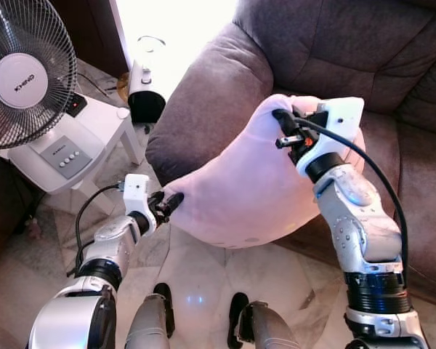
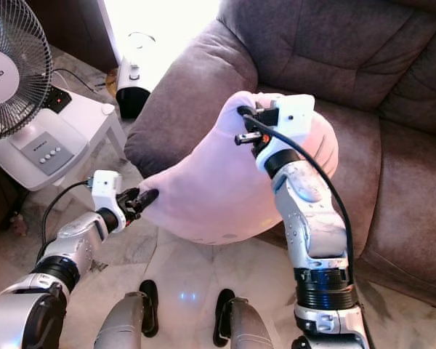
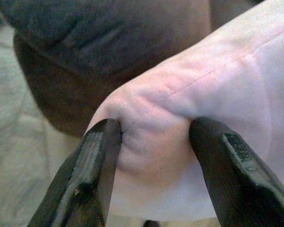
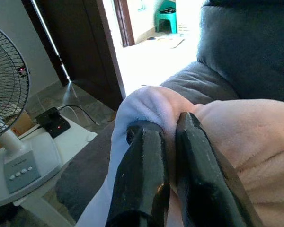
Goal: Move the pillow to the sofa from floor
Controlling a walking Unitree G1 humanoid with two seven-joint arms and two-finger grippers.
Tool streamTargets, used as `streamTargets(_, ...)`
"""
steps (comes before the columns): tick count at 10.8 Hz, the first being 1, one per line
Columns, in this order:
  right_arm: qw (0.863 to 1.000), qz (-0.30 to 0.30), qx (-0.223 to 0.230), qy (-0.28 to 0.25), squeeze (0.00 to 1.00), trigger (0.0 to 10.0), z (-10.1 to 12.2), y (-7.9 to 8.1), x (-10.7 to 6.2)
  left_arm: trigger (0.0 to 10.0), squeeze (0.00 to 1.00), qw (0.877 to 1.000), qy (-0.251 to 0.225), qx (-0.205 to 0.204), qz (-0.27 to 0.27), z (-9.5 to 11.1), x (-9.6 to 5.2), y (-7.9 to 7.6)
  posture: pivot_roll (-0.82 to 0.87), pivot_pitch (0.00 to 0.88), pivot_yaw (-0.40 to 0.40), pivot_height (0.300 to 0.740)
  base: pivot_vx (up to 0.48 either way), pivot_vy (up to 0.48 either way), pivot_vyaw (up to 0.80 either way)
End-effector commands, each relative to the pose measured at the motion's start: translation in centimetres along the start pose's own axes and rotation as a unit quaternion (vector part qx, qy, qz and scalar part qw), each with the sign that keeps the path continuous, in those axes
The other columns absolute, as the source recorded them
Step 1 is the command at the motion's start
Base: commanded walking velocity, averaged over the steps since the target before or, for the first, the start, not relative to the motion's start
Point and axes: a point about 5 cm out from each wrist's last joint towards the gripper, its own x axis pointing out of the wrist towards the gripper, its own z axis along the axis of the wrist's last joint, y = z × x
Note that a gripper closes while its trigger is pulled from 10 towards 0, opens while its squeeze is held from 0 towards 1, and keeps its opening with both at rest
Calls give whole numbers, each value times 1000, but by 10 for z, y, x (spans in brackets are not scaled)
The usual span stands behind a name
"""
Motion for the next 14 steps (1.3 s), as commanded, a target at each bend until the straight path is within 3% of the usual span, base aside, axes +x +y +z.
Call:
streamTargets(1,1000,10,0,-22,0,10000,11,5,-3,10000,0,998,58,1,11,-23,-2,-3,-4,419,-107,704,0,0,0)
streamTargets(4,1000,8,-3,-20,0,10000,14,3,-7,10000,0,996,87,-23,27,-35,3,-15,-11,429,-110,704,0,0,0)
streamTargets(5,1000,6,-2,-21,0,10000,14,3,-8,314,0,994,97,-30,41,-38,4,-17,-11,430,-108,704,0,0,0)
streamTargets(14,1000,-3,-3,-27,0,10000,16,1,-7,0,0,994,80,-59,50,-34,4,-15,-3,392,-90,704,0,0,0)
